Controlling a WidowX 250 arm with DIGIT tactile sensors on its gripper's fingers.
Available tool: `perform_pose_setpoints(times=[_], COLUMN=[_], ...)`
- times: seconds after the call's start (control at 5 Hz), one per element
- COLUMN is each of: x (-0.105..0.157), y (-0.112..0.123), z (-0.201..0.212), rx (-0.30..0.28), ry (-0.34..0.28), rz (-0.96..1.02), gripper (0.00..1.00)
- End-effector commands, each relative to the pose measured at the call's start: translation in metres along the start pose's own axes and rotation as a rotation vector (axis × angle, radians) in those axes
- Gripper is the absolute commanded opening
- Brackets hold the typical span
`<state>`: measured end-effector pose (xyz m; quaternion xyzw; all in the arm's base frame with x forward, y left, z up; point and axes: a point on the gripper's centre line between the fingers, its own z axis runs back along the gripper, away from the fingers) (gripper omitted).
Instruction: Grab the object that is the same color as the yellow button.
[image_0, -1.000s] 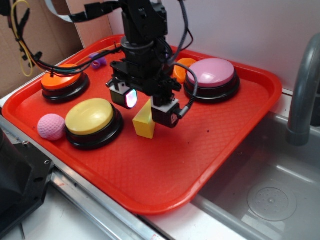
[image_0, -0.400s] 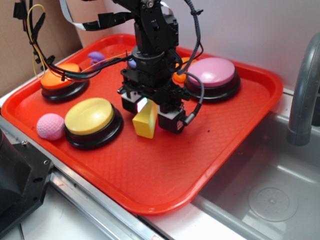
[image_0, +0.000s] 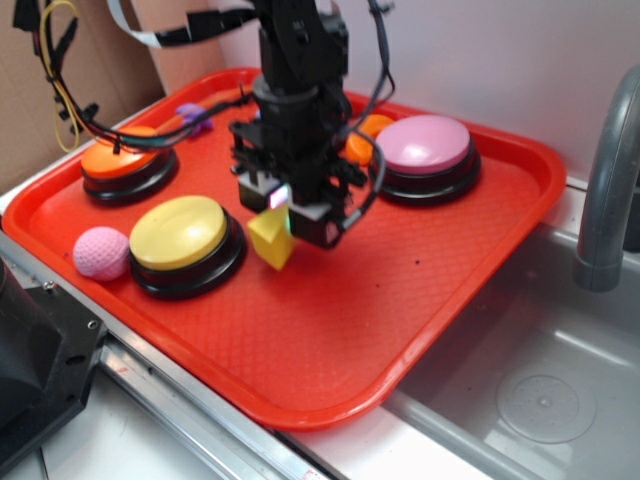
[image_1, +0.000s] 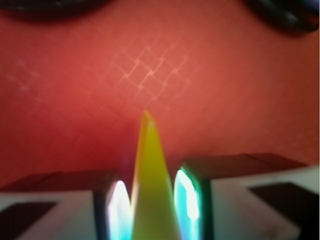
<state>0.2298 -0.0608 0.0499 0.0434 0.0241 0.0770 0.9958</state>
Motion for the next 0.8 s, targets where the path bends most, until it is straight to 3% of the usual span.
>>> perform_pose_setpoints(times=[0.0, 0.2, 0.6], x=[0.018, 0.015, 0.006], y=[0.028, 0.045, 0.071], z=[0.085, 0.115, 0.129], rx=[-0.039, -0.045, -0.061], ry=[-0.102, -0.120, -0.165], rz=[0.028, 0.065, 0.104], gripper=[0.00, 0.00, 0.00])
